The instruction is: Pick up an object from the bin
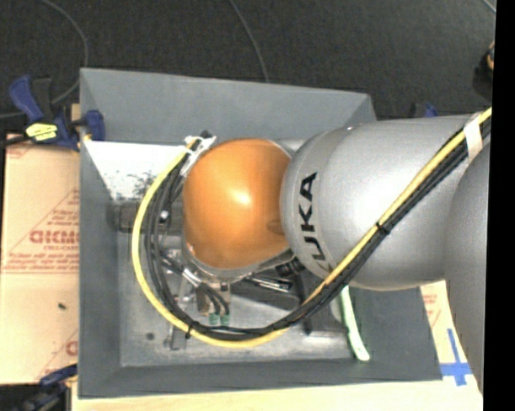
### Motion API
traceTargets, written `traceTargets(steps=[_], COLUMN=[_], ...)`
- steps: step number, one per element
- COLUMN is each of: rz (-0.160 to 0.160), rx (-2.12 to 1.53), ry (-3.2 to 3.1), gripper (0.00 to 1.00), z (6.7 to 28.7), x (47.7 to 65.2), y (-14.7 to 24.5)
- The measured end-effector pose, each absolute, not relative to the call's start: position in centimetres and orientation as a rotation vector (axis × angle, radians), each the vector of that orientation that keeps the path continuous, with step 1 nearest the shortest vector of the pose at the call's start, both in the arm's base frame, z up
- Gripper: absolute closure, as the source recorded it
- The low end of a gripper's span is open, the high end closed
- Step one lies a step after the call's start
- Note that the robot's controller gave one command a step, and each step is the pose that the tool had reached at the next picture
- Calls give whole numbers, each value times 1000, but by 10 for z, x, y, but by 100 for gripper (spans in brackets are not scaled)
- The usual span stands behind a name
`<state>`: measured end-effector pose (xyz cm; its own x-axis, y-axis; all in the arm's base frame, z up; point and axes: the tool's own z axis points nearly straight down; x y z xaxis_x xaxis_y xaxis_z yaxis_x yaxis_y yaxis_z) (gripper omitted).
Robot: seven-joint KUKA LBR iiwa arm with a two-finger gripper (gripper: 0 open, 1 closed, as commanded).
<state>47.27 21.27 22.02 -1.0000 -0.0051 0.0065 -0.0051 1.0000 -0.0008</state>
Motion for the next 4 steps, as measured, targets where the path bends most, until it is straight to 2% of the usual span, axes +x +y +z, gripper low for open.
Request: traceTargets(steps=[1, 2, 3, 4], rz=[-2, -2, -11, -3], rx=[-3, 3, -336, 428], ry=[-3143, -3147, -3133, -3123], gripper=[0, 0, 0, 0], z=[225, 88, 165, 99], x=[475, 610, 579, 645], y=[211, 148, 190, 238])
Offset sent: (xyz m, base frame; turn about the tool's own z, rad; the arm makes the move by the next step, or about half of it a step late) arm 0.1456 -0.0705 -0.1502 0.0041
